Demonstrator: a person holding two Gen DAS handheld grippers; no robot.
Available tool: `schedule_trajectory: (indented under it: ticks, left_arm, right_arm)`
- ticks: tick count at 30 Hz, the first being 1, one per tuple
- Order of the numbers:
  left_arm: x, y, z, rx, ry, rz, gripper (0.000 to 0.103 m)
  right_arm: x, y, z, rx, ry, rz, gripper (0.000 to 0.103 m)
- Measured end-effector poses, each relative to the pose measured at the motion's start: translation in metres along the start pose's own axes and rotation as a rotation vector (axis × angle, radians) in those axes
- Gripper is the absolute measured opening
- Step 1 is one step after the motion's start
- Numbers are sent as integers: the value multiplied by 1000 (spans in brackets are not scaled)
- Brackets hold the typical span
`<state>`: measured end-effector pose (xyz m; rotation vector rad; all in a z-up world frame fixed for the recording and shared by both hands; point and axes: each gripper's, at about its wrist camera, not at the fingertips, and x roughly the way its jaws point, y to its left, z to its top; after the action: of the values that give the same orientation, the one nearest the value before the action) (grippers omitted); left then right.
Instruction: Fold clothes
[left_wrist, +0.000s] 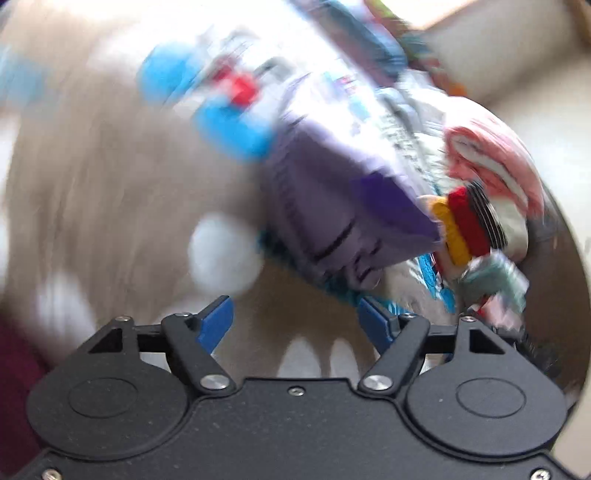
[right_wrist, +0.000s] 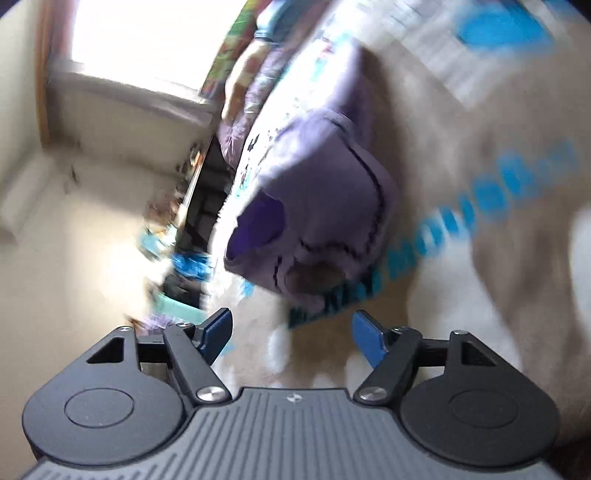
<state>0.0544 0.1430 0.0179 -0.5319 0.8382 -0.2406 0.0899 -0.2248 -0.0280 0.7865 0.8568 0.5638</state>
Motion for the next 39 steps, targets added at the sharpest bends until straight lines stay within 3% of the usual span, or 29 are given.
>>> schedule_trajectory:
  ticks: [3,5,8,13,17,21,24,29,32,33,36,39]
  left_arm:
    - [-1,-41,16,351,-95,74,74]
    - [6,-63,23,582,-119,138,74]
    - [18,-80,28,858,-126,165,74]
    - [48,-93,39,1193,-74,154,74]
    - [77,-92,44,1401,3,159,74]
    - [98,-86,49,1512,88,142,74]
    - [111,-82,54,1557,143,121,71]
    - [134,-81,58,1610,223,109,62]
    - [146,-82,61,1639,277,98,52]
    - [149,-83,62,1646,294,95,46]
    - [159,-86,67,1673,338,98,29]
    - [166,-93,79,1662,376,88,24]
  right_arm:
    - [11,39,9,-352,-2,-154,72]
    - [19,61,13,-569,2,-247,72]
    - [32,92,19,-885,9,-380,71]
    - [54,110,20,-1211,91,-413,71]
    - [77,116,20,-1375,165,-415,70]
    - [98,113,26,-1487,240,-399,69]
    - [110,106,28,-1557,305,-408,61]
    - [123,99,27,-1652,403,-401,59]
    - [129,96,26,-1687,455,-384,56]
    - [131,96,26,-1693,470,-380,52]
    - [137,95,31,-1683,510,-369,25]
    - [140,97,40,-1671,536,-346,18]
